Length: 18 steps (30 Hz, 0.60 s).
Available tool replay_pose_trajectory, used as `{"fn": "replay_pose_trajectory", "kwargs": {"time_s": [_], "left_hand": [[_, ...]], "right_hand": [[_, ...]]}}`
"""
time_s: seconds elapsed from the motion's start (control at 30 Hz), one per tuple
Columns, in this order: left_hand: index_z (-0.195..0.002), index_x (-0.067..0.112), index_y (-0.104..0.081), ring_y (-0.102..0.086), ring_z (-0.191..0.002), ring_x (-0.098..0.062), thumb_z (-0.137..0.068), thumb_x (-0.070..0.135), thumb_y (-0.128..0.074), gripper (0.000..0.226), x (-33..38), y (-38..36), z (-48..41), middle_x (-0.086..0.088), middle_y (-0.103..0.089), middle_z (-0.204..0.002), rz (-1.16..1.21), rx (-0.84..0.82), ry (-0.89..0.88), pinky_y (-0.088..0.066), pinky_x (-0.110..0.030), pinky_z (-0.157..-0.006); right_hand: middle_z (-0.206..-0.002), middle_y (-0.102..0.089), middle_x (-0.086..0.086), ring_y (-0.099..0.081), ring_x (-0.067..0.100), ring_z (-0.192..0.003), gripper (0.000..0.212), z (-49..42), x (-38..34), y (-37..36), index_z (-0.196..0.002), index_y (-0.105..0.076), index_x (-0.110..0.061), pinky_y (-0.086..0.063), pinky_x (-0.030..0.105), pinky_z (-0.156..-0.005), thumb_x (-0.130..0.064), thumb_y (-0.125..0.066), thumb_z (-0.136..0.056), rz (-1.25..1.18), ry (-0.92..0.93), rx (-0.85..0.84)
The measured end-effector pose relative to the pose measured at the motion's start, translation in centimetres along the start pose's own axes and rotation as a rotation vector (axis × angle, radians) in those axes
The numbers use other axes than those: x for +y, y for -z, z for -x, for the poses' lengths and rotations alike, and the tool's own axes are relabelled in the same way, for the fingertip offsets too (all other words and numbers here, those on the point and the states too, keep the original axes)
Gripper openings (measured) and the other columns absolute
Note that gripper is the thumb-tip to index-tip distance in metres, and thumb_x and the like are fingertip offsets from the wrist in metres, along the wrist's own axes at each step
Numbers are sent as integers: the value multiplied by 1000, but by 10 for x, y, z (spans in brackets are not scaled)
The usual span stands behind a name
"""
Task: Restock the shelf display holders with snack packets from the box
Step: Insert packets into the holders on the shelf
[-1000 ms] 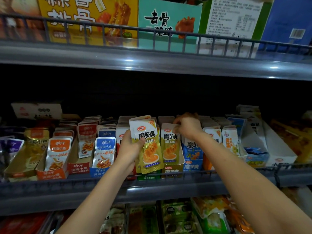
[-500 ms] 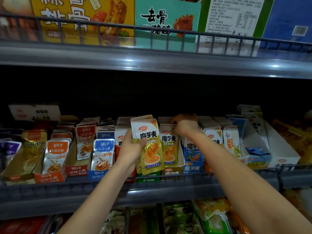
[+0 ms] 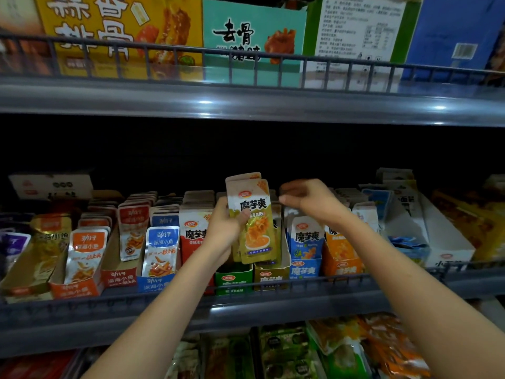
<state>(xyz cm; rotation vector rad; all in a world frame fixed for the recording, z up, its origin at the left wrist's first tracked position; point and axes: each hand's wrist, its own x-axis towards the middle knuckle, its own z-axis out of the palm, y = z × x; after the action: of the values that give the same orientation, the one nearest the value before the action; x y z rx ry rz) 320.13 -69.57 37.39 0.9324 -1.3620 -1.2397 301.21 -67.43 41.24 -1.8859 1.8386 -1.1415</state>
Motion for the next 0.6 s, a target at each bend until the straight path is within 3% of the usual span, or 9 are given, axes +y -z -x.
{"fn": "replay_pose_trajectory", "kwargs": {"time_s": [0.13, 0.27, 0.33, 0.5, 0.6], "left_hand": [[-111, 16, -44, -61, -107, -27, -93, 9, -57, 23, -1, -26, -8, -11, -61, -117, 3, -19, 13, -53, -47, -90], [-115, 11, -44, -62, -75, -7, -94, 10, -54, 23, -6, -40, -15, 1, -61, -94, 21, -45, 34, -54, -17, -56], [-116, 10, -45, -61, -69, -2, -95, 11, -54, 24, -8, -40, -19, 3, -60, -92, 24, -54, 58, -52, -15, -51], [-120, 9, -46, -63, -89, -16, -93, 9, -55, 28, -11, -31, -25, -12, -62, -115, 3, -104, 87, -54, -29, -73], [-122, 5, -46, -63, -100, -23, -93, 7, -55, 31, -12, -22, -28, -13, -62, -118, -33, -150, 83, -54, -36, -83]], "right_hand": [[-117, -65, 2, -60, 16, -106, 37, 6, 4, 5, -118, -64, -14, -48, 37, -97, -29, -69, -85, 140, -30, -65], [-91, -69, -8, -63, 16, -93, 19, 2, 15, -1, -91, -69, -26, -44, 49, -95, -34, -77, -76, 234, -34, 39], [-83, -67, -10, -63, 16, -90, 15, 2, 16, -2, -83, -64, -28, -43, 50, -96, -33, -77, -76, 229, -48, 65], [-80, -67, -9, -63, 17, -90, 21, 2, 9, -5, -71, -56, -33, -42, 50, -97, -33, -76, -77, 259, -65, 72], [-91, -68, -9, -61, 17, -96, 19, 2, 6, -9, -75, -57, -33, -39, 49, -99, -39, -75, -76, 291, -84, 64]]}}
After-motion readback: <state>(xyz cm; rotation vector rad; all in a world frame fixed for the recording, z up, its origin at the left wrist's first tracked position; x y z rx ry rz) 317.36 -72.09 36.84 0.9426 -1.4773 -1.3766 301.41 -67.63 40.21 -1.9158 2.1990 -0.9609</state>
